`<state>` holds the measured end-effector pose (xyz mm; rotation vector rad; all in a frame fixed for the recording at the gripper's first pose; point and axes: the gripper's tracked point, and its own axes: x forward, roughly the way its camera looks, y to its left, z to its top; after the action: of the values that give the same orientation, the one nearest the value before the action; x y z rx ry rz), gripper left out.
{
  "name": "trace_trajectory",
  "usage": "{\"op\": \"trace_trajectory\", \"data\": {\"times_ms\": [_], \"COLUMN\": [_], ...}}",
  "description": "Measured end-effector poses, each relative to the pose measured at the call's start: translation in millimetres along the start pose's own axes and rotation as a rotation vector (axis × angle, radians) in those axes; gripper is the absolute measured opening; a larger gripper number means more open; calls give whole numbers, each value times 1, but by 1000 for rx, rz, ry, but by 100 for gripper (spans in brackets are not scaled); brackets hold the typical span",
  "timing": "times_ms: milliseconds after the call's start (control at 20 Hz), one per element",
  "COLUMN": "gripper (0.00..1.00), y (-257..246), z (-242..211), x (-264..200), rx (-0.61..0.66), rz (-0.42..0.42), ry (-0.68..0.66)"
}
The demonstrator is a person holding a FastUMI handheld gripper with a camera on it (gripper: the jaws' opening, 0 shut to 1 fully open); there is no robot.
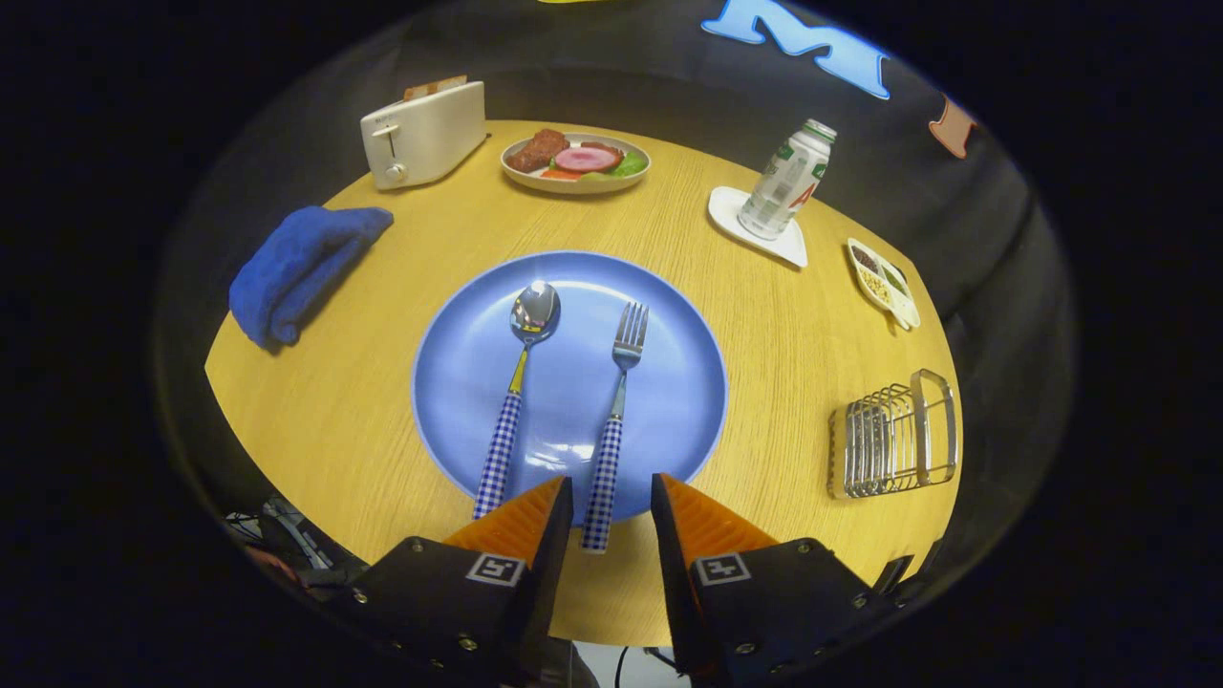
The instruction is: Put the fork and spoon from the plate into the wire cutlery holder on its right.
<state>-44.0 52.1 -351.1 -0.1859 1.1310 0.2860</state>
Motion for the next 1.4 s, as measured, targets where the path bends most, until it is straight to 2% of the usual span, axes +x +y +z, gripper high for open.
{"op": "trace_trajectory", "data": {"times_ms": [500, 550, 600, 750, 1100, 1150, 1400], "gripper": [50, 29, 8, 8, 11, 6, 6], "y": [1, -6, -7, -6, -12, -12, -19], "z": [21, 10, 19, 24, 25, 18, 21], "x": [1, 19, 9, 13, 15, 20, -2], "rx": [-107, -127, -135, -87, -140, -151, -218], "rz": [2, -28, -39, -19, -36, -14, 119], "ry": [35, 58, 66, 101, 185, 208, 237]}}
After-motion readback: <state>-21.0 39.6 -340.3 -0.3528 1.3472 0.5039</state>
